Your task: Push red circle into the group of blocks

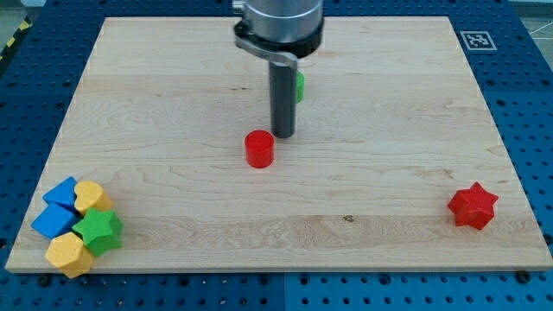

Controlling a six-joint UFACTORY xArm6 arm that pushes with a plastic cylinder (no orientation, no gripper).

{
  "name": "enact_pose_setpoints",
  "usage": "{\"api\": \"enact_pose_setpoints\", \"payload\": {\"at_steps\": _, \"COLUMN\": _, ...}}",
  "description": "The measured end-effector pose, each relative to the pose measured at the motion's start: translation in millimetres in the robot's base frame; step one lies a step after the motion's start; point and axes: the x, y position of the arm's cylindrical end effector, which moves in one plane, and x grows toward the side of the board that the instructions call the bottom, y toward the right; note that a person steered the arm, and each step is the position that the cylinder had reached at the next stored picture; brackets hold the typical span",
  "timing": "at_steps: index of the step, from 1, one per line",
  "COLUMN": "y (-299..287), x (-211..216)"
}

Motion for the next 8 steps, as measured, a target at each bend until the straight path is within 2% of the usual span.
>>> {"api": "enact_pose_setpoints", "payload": {"at_steps": 1, "y": 4.1, "x": 15.2}}
{"api": "enact_pose_setpoints", "payload": {"at_steps": 6, "y": -113.5, "x": 91.7}}
{"api": "enact_pose_setpoints", "payload": {"at_steps": 7, "y": -89.5, "x": 86.5}}
{"api": "enact_pose_setpoints", "payload": {"at_steps": 8, "y": -80.8, "x": 55.2}}
